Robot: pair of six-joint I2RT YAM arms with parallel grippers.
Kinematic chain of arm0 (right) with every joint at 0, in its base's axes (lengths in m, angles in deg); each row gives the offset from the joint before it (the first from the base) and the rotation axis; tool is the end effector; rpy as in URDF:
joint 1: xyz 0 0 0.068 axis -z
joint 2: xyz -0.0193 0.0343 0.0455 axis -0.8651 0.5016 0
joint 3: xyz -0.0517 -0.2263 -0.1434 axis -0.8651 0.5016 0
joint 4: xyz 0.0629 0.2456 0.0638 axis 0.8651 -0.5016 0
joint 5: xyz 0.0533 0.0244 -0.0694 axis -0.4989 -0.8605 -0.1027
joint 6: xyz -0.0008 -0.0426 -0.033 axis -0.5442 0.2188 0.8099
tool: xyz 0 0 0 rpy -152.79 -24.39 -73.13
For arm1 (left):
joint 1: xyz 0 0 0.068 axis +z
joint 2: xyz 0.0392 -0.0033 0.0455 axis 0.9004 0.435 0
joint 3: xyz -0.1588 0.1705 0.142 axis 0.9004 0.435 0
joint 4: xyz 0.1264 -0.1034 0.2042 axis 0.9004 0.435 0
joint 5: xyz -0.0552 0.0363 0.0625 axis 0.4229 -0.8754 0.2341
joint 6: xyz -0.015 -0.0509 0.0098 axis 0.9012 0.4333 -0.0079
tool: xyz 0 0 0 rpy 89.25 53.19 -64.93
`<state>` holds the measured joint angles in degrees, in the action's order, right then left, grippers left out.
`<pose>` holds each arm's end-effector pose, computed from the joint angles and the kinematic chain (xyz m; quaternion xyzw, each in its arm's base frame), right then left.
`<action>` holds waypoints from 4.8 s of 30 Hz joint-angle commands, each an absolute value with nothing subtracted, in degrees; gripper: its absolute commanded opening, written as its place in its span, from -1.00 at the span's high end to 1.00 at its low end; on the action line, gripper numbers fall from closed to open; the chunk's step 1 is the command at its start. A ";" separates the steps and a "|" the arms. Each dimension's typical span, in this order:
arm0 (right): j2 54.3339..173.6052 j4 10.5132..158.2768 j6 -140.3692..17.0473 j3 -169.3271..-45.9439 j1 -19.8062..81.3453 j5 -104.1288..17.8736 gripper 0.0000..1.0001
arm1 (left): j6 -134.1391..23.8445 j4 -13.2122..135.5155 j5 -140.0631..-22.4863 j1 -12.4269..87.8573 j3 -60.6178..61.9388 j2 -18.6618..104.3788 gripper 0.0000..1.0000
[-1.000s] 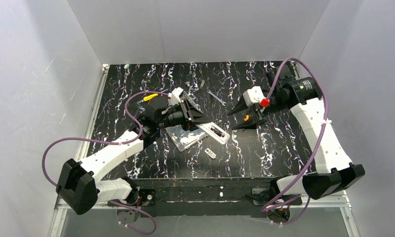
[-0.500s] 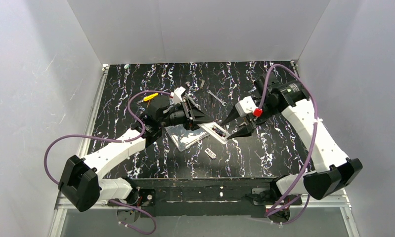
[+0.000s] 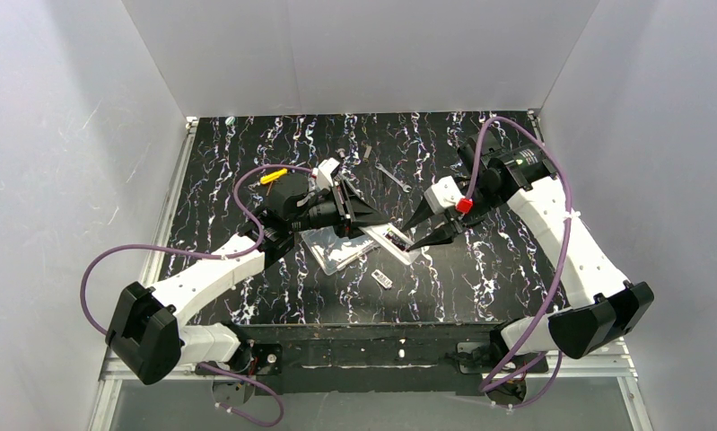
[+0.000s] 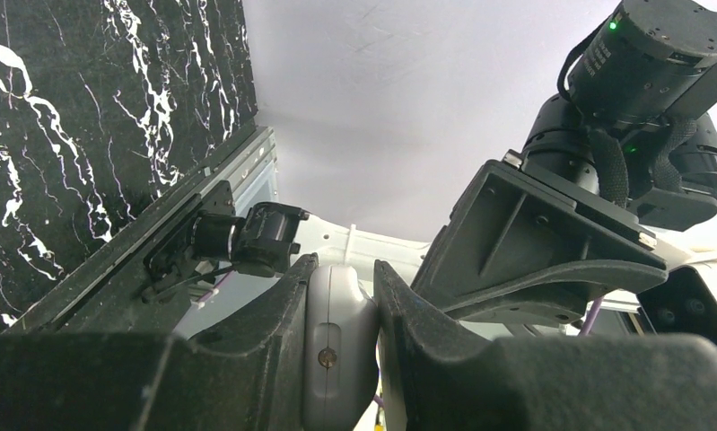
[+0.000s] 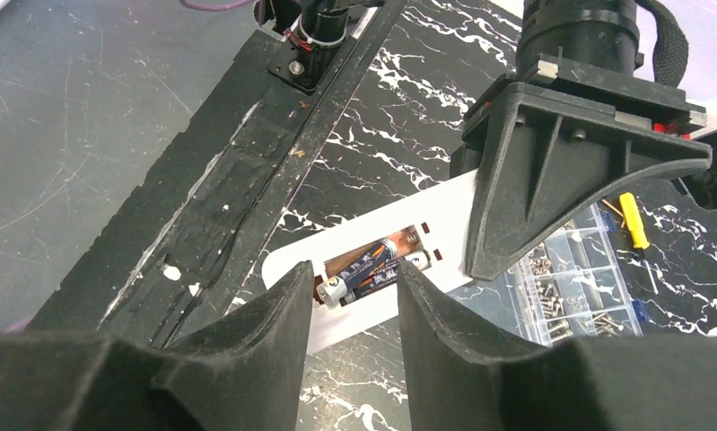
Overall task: Load the batteries into the remote control
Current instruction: Load the battery into the remote control, then adjust the battery in the remote control.
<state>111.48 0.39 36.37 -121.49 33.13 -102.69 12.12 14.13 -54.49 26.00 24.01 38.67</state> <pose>0.1831 0.1291 0.3933 -0.7471 0.3575 0.4005 0.3920 0.2046 -0.1872 0.3720 0.0667 0.5580 -0.7750 0.2891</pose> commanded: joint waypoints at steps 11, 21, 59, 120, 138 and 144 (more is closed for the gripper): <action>109.56 -1.27 36.43 -121.06 33.00 -100.04 0.13 | 13.12 9.30 -51.92 25.69 21.35 38.23 1.00; 110.28 -1.42 36.50 -121.39 33.00 -100.87 0.24 | 13.64 8.22 -52.30 25.71 21.98 38.28 1.00; 114.64 -3.98 37.80 -121.35 31.60 -104.42 0.85 | 15.80 4.65 -53.49 25.67 22.37 38.64 1.00; 78.12 89.71 -57.60 -87.22 32.04 -54.99 0.22 | 13.17 6.06 -51.04 25.59 24.33 38.94 1.00; 82.53 57.35 -92.78 -100.36 32.40 -45.42 -0.25 | 7.32 4.04 -61.73 25.70 26.47 36.69 1.00; 78.64 60.91 -101.61 -92.37 32.39 -48.04 -0.61 | 8.35 -3.30 -66.58 25.70 28.24 36.95 1.00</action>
